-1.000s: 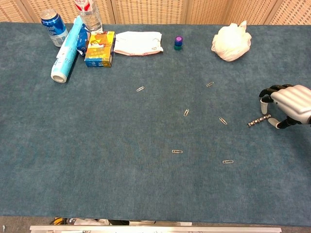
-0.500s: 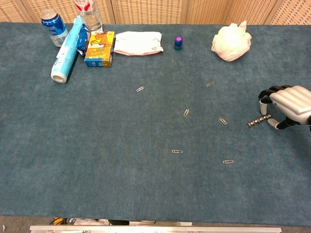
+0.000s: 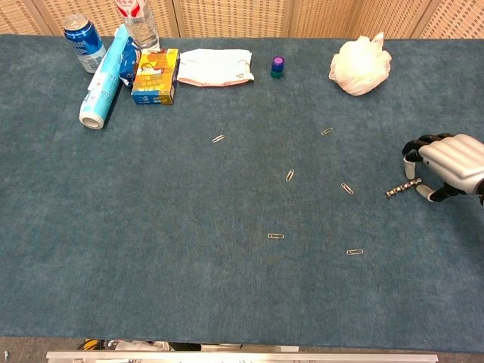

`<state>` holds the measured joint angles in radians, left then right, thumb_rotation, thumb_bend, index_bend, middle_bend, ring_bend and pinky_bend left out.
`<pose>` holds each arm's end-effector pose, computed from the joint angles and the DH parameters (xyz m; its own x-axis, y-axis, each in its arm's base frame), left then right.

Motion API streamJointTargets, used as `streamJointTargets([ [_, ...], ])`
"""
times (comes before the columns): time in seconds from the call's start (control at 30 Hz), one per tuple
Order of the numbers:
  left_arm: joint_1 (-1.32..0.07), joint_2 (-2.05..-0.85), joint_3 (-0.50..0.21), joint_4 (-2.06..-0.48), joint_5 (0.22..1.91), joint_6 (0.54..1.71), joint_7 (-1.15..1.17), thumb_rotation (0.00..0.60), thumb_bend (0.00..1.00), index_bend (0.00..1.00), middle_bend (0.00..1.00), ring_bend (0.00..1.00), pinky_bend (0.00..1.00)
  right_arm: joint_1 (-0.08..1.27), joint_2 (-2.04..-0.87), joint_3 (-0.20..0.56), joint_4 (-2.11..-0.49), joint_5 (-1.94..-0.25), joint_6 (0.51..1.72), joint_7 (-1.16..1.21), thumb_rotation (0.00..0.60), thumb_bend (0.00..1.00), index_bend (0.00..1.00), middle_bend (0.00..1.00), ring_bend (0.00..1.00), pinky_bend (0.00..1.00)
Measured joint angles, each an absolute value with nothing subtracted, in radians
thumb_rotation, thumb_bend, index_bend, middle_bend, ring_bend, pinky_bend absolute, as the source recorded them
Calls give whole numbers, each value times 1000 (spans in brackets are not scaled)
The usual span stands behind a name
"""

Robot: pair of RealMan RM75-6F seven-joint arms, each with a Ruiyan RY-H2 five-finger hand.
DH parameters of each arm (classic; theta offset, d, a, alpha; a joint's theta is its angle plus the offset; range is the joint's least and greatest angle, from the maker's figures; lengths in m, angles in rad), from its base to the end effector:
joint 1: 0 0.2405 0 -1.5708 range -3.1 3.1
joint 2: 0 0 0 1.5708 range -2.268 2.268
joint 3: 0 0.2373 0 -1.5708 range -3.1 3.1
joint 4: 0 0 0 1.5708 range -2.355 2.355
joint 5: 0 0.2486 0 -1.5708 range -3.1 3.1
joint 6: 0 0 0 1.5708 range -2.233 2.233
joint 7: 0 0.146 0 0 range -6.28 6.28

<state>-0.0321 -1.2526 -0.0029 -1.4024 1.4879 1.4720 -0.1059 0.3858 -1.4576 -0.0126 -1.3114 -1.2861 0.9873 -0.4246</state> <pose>-0.3540 0.1570 0.0883 0.3651 0.0744 0.9280 0.9270 0.0632 -0.3698 -0.3166 -0.2506 -0.0281 0.7032 -0.3684 0.6081 -0.7053 -0.2531 0.6622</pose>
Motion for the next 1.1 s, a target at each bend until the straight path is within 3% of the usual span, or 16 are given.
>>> streamJointTargets([
  [1.1, -28, -1258, -4, -1393, 1486, 1472, -115, 600, 74, 435, 475, 369, 485, 372, -1487, -21, -1287, -1304, 1023, -442, 600, 334, 495, 212, 141, 181],
])
